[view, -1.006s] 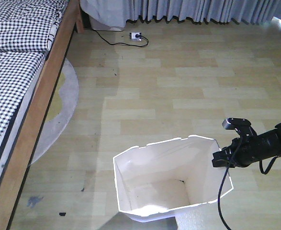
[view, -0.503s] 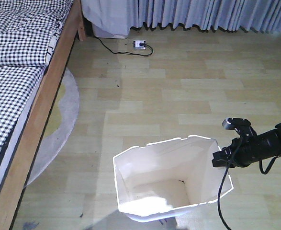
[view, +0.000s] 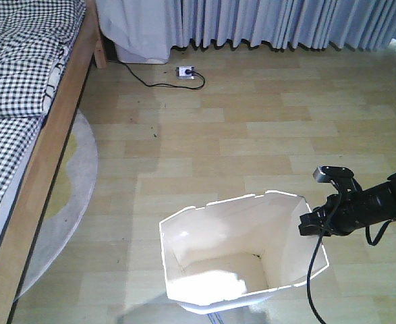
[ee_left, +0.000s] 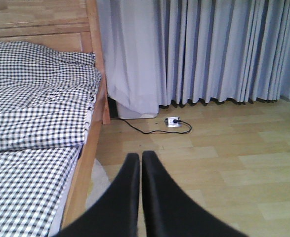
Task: Move trash bin to bedside with robot
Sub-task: 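Carry the bin with the right gripper as the base drives along the bed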
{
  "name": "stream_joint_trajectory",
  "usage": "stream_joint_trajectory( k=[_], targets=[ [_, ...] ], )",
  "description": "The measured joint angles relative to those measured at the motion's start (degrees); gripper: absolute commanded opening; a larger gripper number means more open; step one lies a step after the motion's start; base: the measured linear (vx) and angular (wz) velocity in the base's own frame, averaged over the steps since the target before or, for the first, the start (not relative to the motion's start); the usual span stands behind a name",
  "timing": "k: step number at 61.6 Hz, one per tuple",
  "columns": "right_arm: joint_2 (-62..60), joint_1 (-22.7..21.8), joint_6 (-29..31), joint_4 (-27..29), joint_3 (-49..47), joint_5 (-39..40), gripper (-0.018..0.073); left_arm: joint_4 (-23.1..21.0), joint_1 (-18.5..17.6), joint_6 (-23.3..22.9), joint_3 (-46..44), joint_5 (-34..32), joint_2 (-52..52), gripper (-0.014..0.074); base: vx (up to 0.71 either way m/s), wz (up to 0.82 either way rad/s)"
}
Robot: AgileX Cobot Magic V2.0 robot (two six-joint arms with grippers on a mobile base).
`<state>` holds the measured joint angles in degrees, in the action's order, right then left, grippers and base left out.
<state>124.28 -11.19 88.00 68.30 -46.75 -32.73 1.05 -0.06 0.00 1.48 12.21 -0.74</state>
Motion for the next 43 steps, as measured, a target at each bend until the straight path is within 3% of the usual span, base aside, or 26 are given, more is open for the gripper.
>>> stream_joint_trajectory(
  k=[43],
  targets=[
    [0.0, 0.0, 0.0, 0.0, 0.0, 0.1, -0.0006, 0.0, 0.0, 0.0, 0.0, 0.0, 0.0, -0.0006, 0.22, -0.02]
  ],
)
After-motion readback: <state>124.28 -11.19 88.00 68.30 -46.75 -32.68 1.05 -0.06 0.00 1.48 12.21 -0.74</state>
